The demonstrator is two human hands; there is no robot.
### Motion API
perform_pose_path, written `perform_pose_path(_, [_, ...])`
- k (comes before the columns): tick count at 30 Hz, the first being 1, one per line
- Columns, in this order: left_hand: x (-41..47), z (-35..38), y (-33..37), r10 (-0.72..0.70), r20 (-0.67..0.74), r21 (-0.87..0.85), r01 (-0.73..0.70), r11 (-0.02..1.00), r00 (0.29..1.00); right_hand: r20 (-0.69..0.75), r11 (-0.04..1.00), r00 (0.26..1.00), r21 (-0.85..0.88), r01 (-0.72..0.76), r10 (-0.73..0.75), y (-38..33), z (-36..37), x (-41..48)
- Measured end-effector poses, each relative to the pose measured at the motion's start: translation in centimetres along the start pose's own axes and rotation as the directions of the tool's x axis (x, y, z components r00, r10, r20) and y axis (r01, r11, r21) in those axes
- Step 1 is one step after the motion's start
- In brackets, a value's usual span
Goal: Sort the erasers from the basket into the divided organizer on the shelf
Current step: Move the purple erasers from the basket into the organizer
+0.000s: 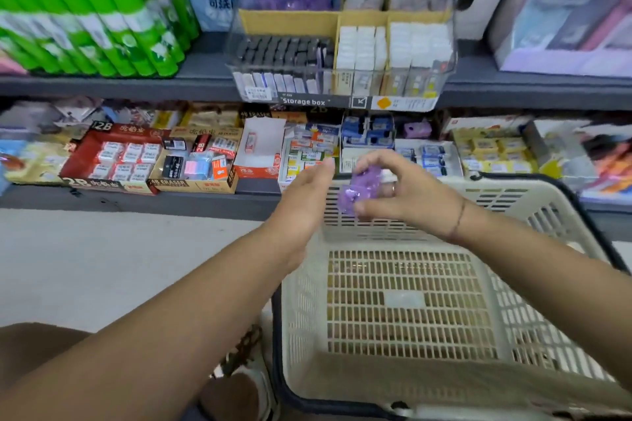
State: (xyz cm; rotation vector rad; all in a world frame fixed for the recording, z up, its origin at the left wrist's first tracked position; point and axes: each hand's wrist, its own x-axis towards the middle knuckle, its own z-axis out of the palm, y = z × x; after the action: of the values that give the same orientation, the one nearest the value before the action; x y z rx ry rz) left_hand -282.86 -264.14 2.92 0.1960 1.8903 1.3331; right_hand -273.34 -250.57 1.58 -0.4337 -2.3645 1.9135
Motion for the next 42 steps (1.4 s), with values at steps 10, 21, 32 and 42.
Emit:
perform_pose_path(10, [-1.8, -1.2, 13.0, 0.191, 0.314, -0.501, -0.008, 0.866, 0.93, -0.178, 0.951, 0.935, -0.101, 0.293, -0.307, -12.3, -3.4, 3.0])
perform_pose_path(21, [1.1, -5.1, 15.9, 0.206, -0.007, -0.644, -0.162, 0.748, 0.978, -0.346, 0.836, 0.823, -0.488, 0.253, -0.451, -15.0, -5.1, 11.7])
perform_pose_path(32, [2.3, -9.4, 16.6, 0.041, -0.094, -0.712, -0.096, 0.695, 0.995, -0.194, 0.693, 0.957, -0.72, 0.01, -0.215, -14.8, -4.8, 21.5])
perform_pose_path(42, [2.4, -9.8, 16.7, -0.007, -0.116, -0.81, -0.091, 0.579, 0.993, -0.045, 0.596, 0.991, -0.802, 0.038, -0.124, -16.0, -4.9, 21.2])
